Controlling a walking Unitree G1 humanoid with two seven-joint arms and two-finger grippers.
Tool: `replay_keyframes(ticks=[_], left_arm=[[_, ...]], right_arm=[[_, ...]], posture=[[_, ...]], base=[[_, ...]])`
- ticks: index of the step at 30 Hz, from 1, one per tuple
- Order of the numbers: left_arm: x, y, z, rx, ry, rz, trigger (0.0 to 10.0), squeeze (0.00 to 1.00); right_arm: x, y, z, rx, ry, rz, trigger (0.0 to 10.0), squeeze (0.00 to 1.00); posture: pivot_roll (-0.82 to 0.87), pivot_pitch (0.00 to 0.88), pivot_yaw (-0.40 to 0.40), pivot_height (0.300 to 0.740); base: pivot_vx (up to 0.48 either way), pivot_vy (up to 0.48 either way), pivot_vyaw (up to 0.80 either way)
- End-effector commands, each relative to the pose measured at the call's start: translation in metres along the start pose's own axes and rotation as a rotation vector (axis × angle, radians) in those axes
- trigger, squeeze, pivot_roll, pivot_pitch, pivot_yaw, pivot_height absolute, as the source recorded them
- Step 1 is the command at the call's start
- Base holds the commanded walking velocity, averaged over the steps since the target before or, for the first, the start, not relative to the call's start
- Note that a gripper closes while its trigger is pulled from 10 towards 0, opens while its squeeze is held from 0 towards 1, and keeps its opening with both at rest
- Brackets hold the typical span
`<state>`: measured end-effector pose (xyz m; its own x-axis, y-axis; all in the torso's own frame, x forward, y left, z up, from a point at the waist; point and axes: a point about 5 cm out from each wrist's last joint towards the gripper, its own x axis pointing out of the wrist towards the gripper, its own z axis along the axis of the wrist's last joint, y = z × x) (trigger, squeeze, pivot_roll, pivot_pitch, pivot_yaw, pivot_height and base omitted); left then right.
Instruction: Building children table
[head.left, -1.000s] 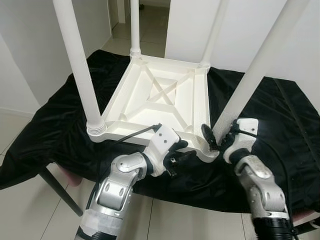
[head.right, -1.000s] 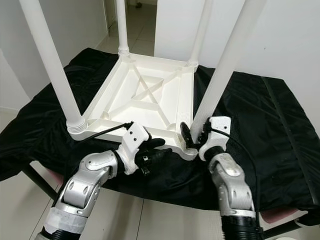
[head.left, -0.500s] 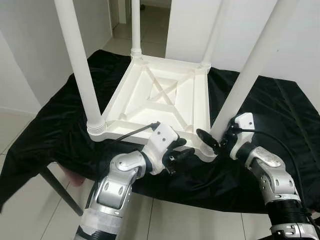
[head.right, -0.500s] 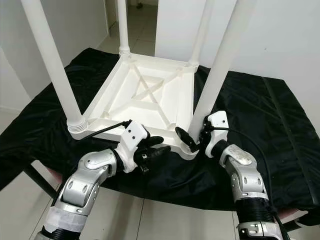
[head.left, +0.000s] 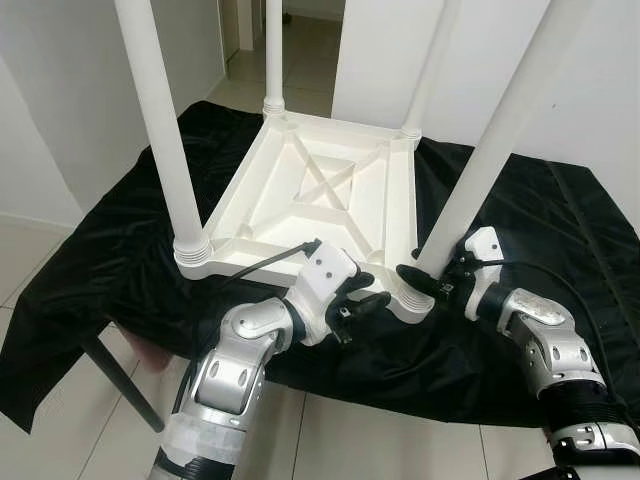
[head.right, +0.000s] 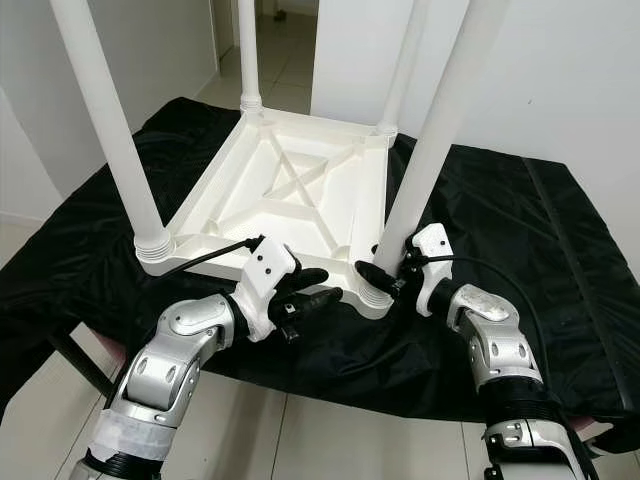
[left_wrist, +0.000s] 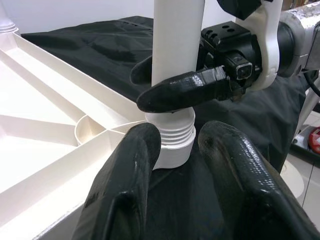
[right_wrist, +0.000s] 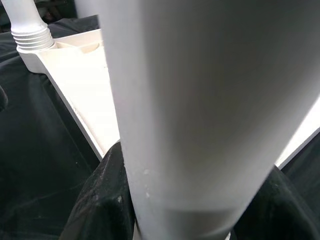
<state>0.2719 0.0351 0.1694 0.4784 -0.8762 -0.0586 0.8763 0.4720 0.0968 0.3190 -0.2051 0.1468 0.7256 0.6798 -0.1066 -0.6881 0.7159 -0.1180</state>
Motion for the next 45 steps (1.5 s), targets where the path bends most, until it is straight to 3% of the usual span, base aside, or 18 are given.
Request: replay_keyframes(ticks=[1, 11, 12, 14, 16, 17, 19, 22, 23, 27, 33, 37, 38, 45], left_arm=[[0.001, 0.008, 0.0, -0.004, -0.001, 0.174, 10.0, 0.0], [0.001, 0.009, 0.001, -0.008, -0.004, 0.175, 10.0, 0.0], [0.001, 0.009, 0.001, -0.01, -0.003, 0.174, 10.0, 0.0], [0.001, 0.009, 0.001, -0.01, -0.003, 0.174, 10.0, 0.0], [0.001, 0.008, 0.0, -0.015, -0.002, 0.173, 10.0, 0.0], [0.001, 0.008, 0.0, -0.015, -0.002, 0.173, 10.0, 0.0], [0.001, 0.008, 0.0, -0.017, -0.002, 0.171, 10.0, 0.0], [0.001, 0.008, 0.0, -0.018, -0.002, 0.17, 10.0, 0.0], [0.002, 0.008, 0.0, -0.018, -0.002, 0.169, 10.0, 0.0], [0.002, 0.007, 0.0, -0.02, -0.002, 0.167, 10.0, 0.0], [0.001, 0.007, 0.0, -0.023, -0.004, 0.168, 10.0, 0.0], [0.002, 0.006, 0.0, -0.023, -0.002, 0.169, 10.0, 0.0], [0.002, 0.006, 0.0, -0.023, -0.002, 0.171, 10.0, 0.0], [0.002, 0.008, 0.001, -0.021, -0.006, 0.184, 10.0, 0.0]], right_arm=[[0.0, 0.003, -0.009, 0.07, 0.031, -0.051, 10.0, 0.0], [0.004, 0.008, -0.005, 0.113, 0.004, -0.22, 10.0, 0.0], [0.005, 0.013, -0.003, 0.126, -0.013, -0.297, 10.0, 0.0], [0.005, 0.013, -0.003, 0.126, -0.013, -0.297, 10.0, 0.0], [0.009, 0.022, -0.002, 0.194, -0.034, -0.461, 10.0, 0.0], [0.009, 0.022, -0.002, 0.194, -0.034, -0.461, 10.0, 0.0], [0.013, 0.033, -0.001, 0.245, -0.053, -0.594, 10.0, 0.0], [0.014, 0.038, 0.0, 0.253, -0.057, -0.646, 10.0, 0.0], [0.017, 0.045, 0.002, 0.268, -0.062, -0.734, 10.0, 0.0], [0.022, 0.058, 0.005, 0.31, -0.069, -0.878, 10.0, 0.0], [0.034, 0.073, 0.011, 0.374, -0.086, -0.909, 10.0, 0.0], [0.031, 0.071, 0.016, 0.353, -0.113, -0.875, 10.0, 0.0], [0.029, 0.069, 0.018, 0.348, -0.134, -0.851, 10.0, 1.0], [0.017, 0.06, 0.019, 0.33, -0.172, -0.739, 10.0, 1.0]], posture=[[-0.01, 0.0, -0.097, 0.74], [-0.02, 0.007, -0.094, 0.74], [-0.02, 0.01, -0.093, 0.74], [-0.02, 0.01, -0.093, 0.74], [-0.03, 0.017, -0.09, 0.74], [-0.03, 0.017, -0.09, 0.74], [-0.03, 0.018, -0.088, 0.74], [-0.03, 0.018, -0.088, 0.74], [-0.03, 0.02, -0.085, 0.74], [-0.03, 0.022, -0.086, 0.74], [-0.02, 0.023, -0.087, 0.74], [-0.02, 0.023, -0.087, 0.74], [-0.02, 0.024, -0.087, 0.74], [-0.02, 0.023, -0.091, 0.74]], base=[[0.0, 0.0, 0.0], [0.0, 0.0, 0.0], [0.0, 0.0, 0.0], [0.0, 0.0, 0.0], [0.0, 0.0, 0.0], [0.0, 0.0, 0.0], [0.0, 0.0, 0.0], [0.0, 0.0, 0.0], [0.0, 0.0, 0.0], [0.0, 0.0, 0.0], [0.0, 0.0, 0.0], [0.0, 0.0, 0.0], [0.0, 0.0, 0.0], [0.0, 0.0, 0.0]])
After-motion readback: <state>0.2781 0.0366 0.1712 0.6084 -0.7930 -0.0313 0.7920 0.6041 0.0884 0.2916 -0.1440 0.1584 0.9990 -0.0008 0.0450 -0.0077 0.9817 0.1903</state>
